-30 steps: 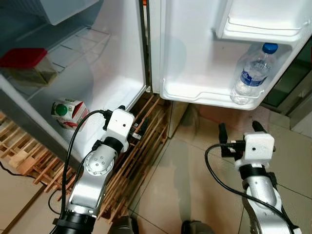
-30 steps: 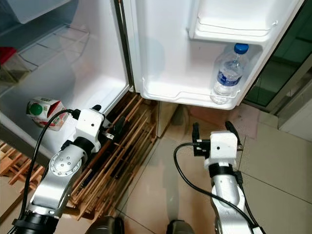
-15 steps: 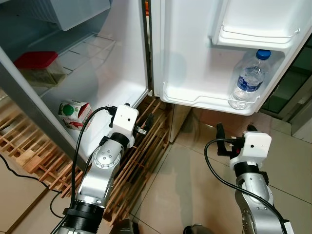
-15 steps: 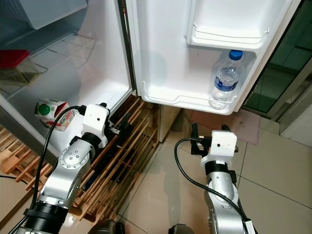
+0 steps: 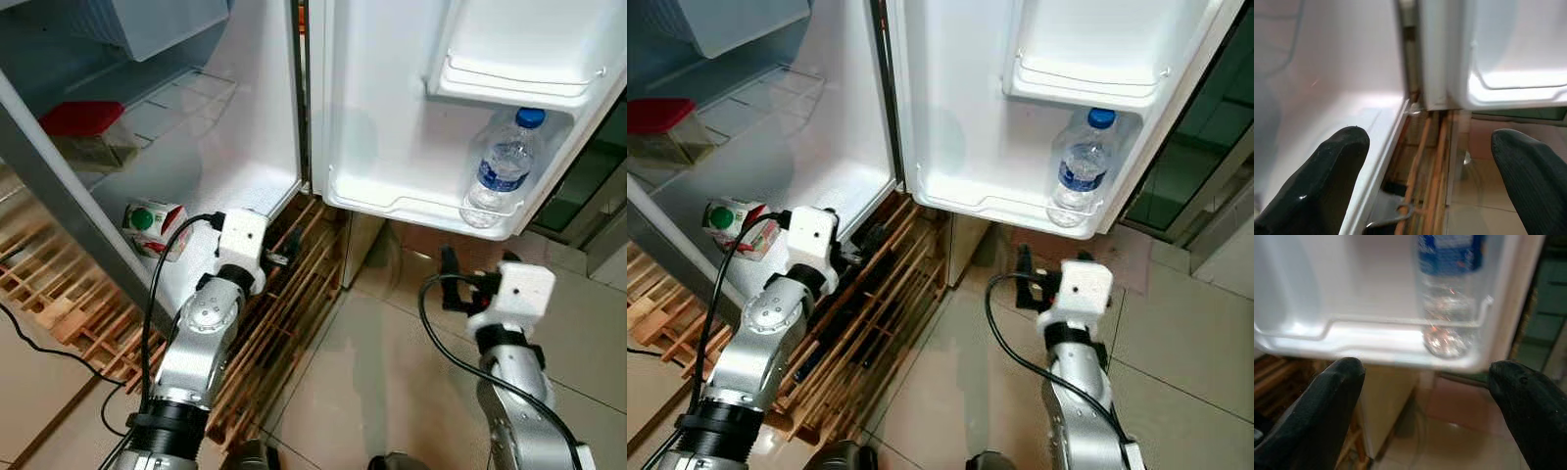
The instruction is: Restocking fridge
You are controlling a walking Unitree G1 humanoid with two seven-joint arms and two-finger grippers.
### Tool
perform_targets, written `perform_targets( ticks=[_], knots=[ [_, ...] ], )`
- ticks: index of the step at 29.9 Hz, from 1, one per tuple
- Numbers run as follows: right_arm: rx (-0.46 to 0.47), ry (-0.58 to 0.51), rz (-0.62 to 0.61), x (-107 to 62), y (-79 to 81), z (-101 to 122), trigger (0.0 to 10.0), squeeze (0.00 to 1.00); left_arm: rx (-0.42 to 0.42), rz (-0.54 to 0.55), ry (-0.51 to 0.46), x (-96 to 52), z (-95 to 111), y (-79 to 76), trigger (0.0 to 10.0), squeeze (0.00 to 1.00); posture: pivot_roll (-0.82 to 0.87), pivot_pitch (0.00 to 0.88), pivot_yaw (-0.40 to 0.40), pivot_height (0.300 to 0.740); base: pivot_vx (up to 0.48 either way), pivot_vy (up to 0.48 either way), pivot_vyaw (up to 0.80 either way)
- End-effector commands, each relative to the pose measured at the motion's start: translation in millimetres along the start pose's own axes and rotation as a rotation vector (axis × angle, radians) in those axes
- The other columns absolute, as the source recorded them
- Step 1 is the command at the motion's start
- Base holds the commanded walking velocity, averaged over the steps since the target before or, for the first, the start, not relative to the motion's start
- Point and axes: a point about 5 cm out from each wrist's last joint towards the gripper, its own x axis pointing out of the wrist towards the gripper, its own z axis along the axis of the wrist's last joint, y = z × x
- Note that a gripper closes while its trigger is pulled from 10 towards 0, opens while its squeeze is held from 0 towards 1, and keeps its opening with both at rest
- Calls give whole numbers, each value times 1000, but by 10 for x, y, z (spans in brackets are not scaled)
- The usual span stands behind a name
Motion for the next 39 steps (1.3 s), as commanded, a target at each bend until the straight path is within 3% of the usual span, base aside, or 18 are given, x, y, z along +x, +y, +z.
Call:
perform_targets(
  ticks=[1, 8, 16, 24, 30, 39],
  knots=[
    [11, -7, -17, -11, -41, 37, 10000, 0, -23, 20, 39, -33, -92, 41, 10000, 0, 20, 54, 36, 732, -292, 0, 0],
    [6, 17, -29, -90, -85, -29, 10000, 0, -35, 55, 78, -172, -214, 135, 10000, 0, 27, 65, 29, 732, -376, 0, 0],
    [-9, 23, -13, -69, -68, -51, 10000, 0, -11, 36, 59, -151, -179, 94, 10000, 0, 26, 67, 27, 732, -389, 0, 0],
    [-37, 28, -7, -66, -40, -76, 10000, 0, 41, -8, 14, -159, -124, 27, 10000, 0, 23, 71, 29, 732, 0, 0, 0],
    [-56, 39, -13, -38, -70, -108, 10000, 0, 24, -32, -11, -185, -104, -15, 10000, 0, 27, 69, 29, 732, 0, -461, 0],
    [-81, 52, -10, -8, -85, -154, 10000, 0, 27, -48, -15, -189, -105, -37, 10000, 0, 31, 66, 29, 732, 0, -480, 688]
  ],
)
